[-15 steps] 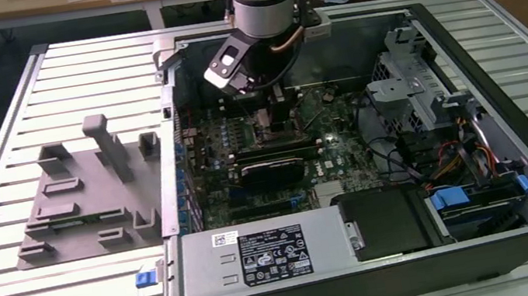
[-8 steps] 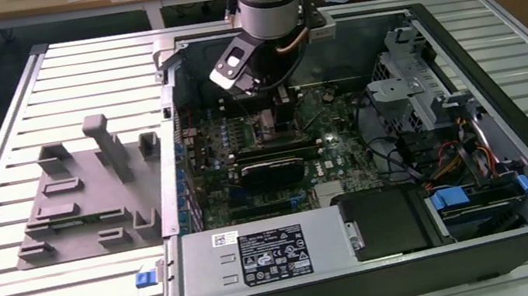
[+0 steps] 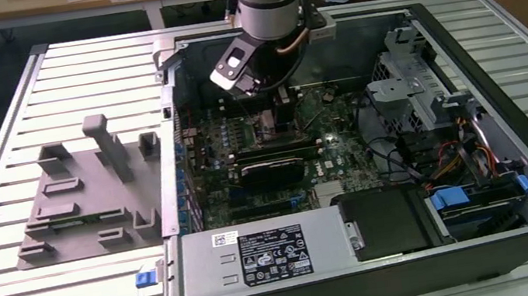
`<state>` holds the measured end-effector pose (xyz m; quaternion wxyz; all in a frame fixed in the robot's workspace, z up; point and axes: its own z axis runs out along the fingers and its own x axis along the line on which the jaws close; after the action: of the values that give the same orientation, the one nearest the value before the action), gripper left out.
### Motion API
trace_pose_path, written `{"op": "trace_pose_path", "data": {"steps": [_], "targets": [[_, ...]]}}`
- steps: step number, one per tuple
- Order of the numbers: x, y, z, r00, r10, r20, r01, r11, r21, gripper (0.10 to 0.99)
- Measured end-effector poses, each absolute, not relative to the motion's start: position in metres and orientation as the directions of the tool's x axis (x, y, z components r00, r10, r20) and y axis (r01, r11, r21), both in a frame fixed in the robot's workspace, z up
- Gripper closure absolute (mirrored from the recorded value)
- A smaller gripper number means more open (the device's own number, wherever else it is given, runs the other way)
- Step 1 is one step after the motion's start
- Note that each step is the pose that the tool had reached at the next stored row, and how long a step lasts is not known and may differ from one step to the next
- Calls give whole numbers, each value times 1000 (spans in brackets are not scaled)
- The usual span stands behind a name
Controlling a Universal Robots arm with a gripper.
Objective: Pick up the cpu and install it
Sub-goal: 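Place the cpu into insertion slot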
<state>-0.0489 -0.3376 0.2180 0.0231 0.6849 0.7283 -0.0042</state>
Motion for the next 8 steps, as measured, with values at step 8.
{"op": "trace_pose_path", "data": {"steps": [8], "targets": [[-49,-338,215,-61,997,-41,998,62,26,541]]}}
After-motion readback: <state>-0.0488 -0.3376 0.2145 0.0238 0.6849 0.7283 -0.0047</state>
